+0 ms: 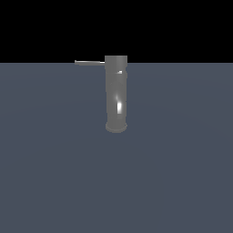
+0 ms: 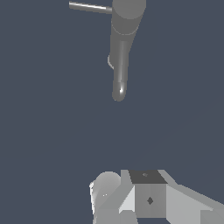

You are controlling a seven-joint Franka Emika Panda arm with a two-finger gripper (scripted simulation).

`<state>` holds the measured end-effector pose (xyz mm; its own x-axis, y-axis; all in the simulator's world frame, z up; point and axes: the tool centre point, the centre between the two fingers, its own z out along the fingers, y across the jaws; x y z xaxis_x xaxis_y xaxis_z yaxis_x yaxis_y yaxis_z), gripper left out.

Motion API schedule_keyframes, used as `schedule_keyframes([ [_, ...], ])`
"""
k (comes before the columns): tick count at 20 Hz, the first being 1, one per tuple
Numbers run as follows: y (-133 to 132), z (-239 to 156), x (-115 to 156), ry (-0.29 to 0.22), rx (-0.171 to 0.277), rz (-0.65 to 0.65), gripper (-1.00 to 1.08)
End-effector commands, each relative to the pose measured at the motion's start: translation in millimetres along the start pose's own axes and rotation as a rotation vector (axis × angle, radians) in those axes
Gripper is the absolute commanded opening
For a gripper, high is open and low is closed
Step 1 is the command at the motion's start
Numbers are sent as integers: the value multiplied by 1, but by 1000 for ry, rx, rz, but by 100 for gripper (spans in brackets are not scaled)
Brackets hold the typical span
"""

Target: Turn on the faucet by rotating a designated handle.

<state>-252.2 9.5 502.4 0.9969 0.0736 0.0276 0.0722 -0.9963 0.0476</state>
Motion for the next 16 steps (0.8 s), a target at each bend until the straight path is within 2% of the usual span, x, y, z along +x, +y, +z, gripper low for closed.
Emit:
schedule_keyframes([
  [1,0,0,0,0,0,0,-100],
  [10,12,5,2,-34,-28,8,-100],
  [16,12,5,4,-33,-25,13,-100],
])
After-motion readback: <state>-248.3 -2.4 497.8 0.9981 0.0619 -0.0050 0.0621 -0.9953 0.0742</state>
